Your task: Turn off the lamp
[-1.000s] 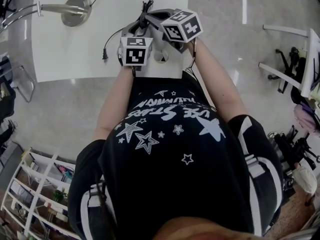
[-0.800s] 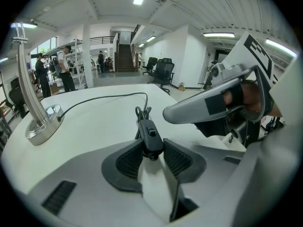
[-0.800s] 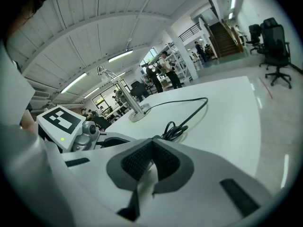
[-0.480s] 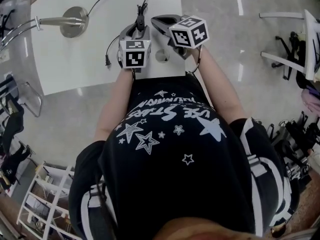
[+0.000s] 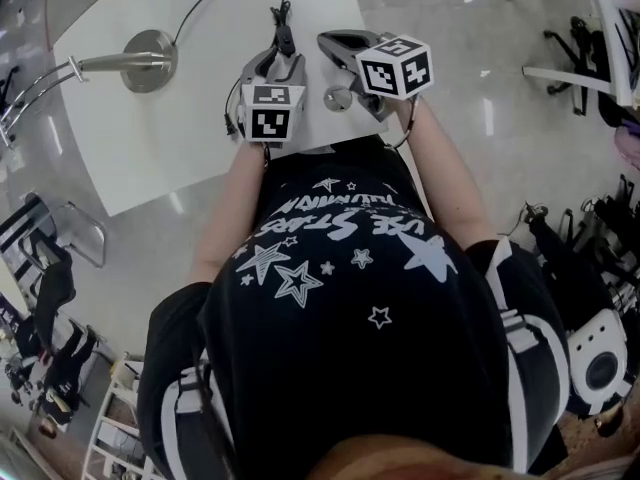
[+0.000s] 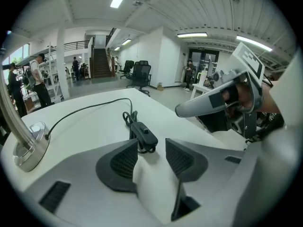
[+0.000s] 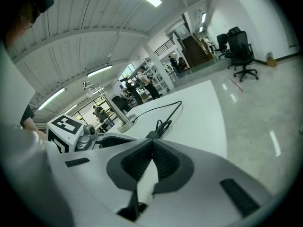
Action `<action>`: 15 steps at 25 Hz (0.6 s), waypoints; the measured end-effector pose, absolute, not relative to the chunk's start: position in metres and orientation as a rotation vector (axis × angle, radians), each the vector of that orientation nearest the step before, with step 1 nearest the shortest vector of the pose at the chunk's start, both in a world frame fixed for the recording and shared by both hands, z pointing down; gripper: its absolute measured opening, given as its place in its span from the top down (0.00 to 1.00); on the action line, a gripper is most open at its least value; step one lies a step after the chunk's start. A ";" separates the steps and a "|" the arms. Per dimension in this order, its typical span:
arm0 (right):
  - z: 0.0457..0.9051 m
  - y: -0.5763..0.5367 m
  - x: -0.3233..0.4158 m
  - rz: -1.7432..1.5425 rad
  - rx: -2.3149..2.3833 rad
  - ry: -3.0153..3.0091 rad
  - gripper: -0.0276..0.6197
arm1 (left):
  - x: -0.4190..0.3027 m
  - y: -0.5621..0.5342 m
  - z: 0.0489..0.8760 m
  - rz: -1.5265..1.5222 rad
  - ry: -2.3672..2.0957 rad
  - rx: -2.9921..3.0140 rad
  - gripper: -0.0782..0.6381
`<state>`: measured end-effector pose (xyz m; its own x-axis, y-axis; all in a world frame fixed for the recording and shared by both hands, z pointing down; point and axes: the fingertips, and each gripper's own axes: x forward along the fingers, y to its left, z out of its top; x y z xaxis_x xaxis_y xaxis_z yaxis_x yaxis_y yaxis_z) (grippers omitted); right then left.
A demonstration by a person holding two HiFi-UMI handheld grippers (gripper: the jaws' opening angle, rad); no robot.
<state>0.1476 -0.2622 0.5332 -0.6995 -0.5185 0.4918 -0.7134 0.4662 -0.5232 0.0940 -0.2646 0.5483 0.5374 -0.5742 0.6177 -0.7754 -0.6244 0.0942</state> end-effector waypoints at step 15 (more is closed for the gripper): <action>0.509 -0.221 0.110 1.073 1.384 -2.391 0.95 | 0.041 -0.240 0.496 0.618 -0.892 2.589 0.64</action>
<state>0.1099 -0.2210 0.5086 -0.5515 -0.6838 0.4778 -0.8115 0.3071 -0.4971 0.0412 -0.2405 0.4963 0.7096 -0.4977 0.4988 -0.6420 -0.7484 0.1666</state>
